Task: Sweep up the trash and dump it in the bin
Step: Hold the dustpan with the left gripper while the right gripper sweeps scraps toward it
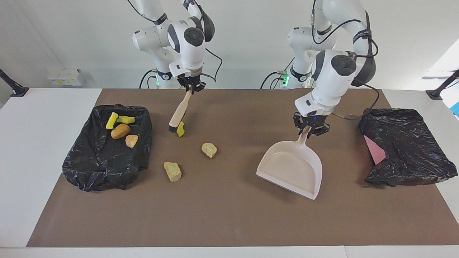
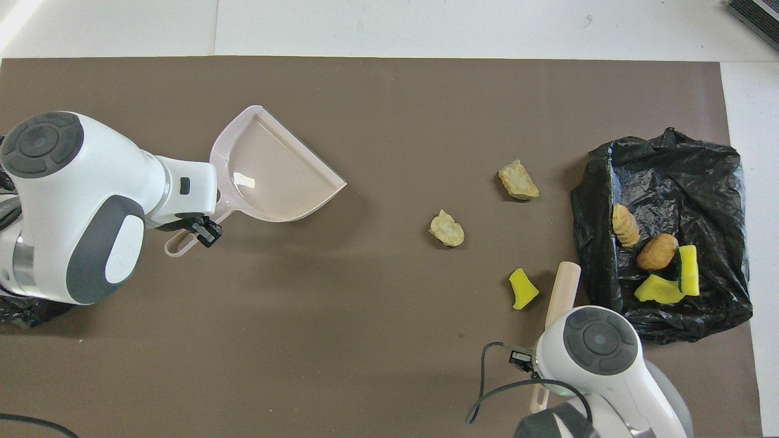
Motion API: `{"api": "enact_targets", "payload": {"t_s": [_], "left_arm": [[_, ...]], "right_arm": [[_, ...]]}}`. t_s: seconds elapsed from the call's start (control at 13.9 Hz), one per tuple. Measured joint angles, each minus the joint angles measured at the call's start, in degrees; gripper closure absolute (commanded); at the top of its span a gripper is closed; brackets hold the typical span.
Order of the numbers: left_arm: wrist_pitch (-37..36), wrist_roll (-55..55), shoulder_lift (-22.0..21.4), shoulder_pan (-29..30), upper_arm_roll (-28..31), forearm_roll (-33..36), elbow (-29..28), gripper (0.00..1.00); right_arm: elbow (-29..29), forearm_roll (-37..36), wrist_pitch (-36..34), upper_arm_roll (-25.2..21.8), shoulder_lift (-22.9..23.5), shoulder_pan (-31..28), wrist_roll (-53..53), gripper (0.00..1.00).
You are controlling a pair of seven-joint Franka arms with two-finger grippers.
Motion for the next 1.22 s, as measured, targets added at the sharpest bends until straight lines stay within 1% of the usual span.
{"api": "enact_targets", "payload": {"t_s": [0.22,0.36,0.5,0.58,0.65,0.86,1.08,1.22], "left_arm": [[-0.63,8.26,0.03,0.03,-0.26,0.31,-0.64,1.0],[-0.74,11.47,0.13,-0.43,-0.82,1.03,-1.75,1.0],[-0.73,12.4,0.2,-3.04,-1.27,4.06,-3.5,1.0],[-0.71,12.42,0.22,-5.13,-1.4,5.62,-4.31,1.0],[-0.7,12.38,0.25,-7.15,-1.52,6.68,-4.9,1.0],[-0.38,12.34,0.41,-11.62,-1.7,7.65,-5.87,1.0],[0.77,12.42,0.8,-13.3,-1.73,7.8,-6.83,1.0],[2.81,12.34,1.23,-13.88,-1.71,7.8,-7.84,1.0]], "right_arm": [[-1.9,0.03,2.82,0.33,0.07,0.18,0.0,1.0],[-2.63,0.13,6.61,0.61,1.19,0.41,0.0,1.0],[-2.15,0.4,11.54,0.71,4.84,1.86,0.07,1.0],[-0.8,0.44,13.1,0.77,7.39,2.55,0.3,1.0],[1.41,0.44,13.53,0.78,10.08,3.2,0.65,1.0],[11.84,0.45,13.56,0.8,19.69,4.34,1.05,1.0],[21.72,0.45,13.56,0.79,28.12,4.45,1.05,1.0],[25.95,0.32,13.56,0.79,32.11,4.48,0.46,1.0]]}}
